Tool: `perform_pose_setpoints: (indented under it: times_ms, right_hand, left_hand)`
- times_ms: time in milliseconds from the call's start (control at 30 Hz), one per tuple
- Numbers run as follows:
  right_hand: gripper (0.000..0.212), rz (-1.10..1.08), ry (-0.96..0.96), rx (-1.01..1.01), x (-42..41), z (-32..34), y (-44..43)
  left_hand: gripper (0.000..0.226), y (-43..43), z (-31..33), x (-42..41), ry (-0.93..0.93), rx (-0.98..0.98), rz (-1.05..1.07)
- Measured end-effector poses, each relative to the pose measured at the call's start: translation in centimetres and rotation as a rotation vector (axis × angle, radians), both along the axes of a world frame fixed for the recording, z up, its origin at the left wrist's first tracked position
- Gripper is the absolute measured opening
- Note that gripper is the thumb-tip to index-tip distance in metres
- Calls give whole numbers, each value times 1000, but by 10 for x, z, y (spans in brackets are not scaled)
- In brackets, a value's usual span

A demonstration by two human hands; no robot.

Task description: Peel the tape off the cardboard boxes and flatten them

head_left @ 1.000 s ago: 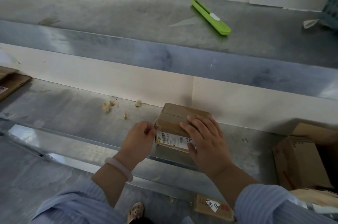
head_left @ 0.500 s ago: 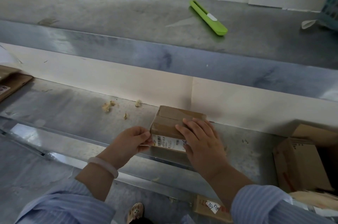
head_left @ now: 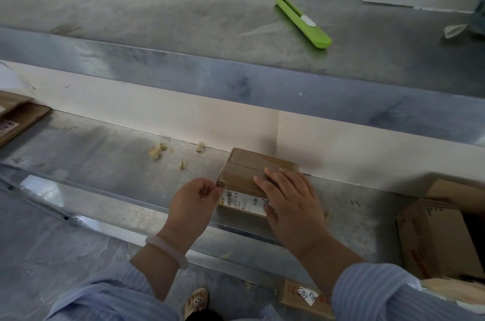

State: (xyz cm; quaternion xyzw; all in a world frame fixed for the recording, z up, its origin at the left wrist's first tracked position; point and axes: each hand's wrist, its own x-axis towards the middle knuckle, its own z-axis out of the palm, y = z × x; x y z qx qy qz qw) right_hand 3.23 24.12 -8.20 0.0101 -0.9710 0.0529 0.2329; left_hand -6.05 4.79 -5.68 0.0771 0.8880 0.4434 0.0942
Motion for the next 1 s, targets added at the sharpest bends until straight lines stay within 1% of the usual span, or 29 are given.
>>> perform_pose_setpoints:
  times_ms: [67,133,200,267,333,433,500,567,633,700,767,867,1000]
  right_hand:
    - [55,1,-8,5,0,0,0]
    - [56,6,-23,10,0,0,2]
    - [57,4,-41,12,0,1,3]
    - [58,-4,-62,15,-1,1,3]
    - [59,-15,-77,10,-3,2,3]
    - [61,-32,-91,10,-4,3,4]
    - [67,-30,-107,0,-5,4,5]
    - [76,-27,-131,2,-8,9,5]
    - [79,-36,-139,14,-15,15,4]
    - [72,-48,-128,-5,-22,17,-1]
    - [65,-54,-129,-26,-26,12,-5]
    - [63,-33,-156,-22,-27,4,-6]
    - [65,-56,-150,22,-30,4,-7]
  left_hand:
    - [15,0,-1,-5,-140,26,-28]
    - [16,0,1,-7,-284,116,-39]
    - [18,0,4,-7,-377,184,-38]
    - [18,0,3,-8,-428,246,-16]
    - [16,2,2,-7,-404,282,17]
    - [14,6,-4,-2,-180,179,79]
    - [17,7,-6,1,-114,168,102]
    - [18,8,-9,0,-118,205,119]
    - [17,8,-9,-1,-106,202,143]
    - [14,9,-10,-3,-95,199,175]
    - [13,11,-12,-2,-125,235,211]
    - [11,12,-12,-4,-209,297,225]
    - [7,13,-3,-8,-323,346,196]
